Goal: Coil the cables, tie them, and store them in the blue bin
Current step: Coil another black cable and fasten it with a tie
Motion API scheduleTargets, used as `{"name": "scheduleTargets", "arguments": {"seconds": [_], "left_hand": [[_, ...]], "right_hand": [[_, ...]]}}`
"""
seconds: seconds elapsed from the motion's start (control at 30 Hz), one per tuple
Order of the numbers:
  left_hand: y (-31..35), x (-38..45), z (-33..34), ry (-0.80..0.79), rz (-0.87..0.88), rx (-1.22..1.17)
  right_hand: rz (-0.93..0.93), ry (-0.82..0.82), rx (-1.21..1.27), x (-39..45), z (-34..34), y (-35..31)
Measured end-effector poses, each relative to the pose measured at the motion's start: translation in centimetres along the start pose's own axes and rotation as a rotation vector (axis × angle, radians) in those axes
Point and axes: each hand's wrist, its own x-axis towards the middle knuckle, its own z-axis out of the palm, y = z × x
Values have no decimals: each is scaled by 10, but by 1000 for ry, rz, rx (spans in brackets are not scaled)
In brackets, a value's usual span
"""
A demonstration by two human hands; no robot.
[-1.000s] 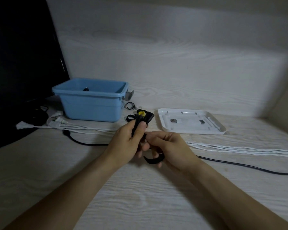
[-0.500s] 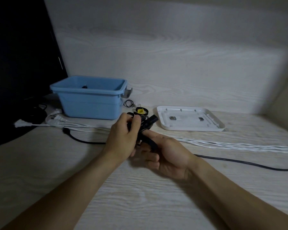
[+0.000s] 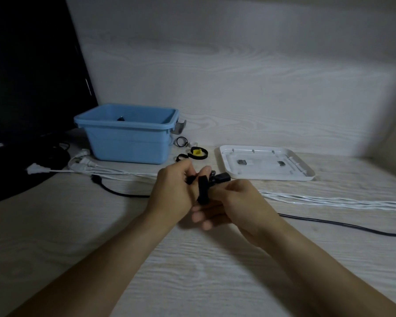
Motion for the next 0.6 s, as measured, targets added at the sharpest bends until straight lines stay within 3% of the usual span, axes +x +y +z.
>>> {"name": "scheduleTargets", "arguments": {"seconds": [0.37,0.5,0.6], "left_hand": [[-3,3,-5,41,-10,73],[-4,4,-11,8,-47,158],[-5,4,-10,-34,-63,125]], "right_hand": [[-257,71,-469,-2,-12,-5],[-342,-85,-437,-3,-19,-7],[-493,-125,-692,1,-20,1]]}}
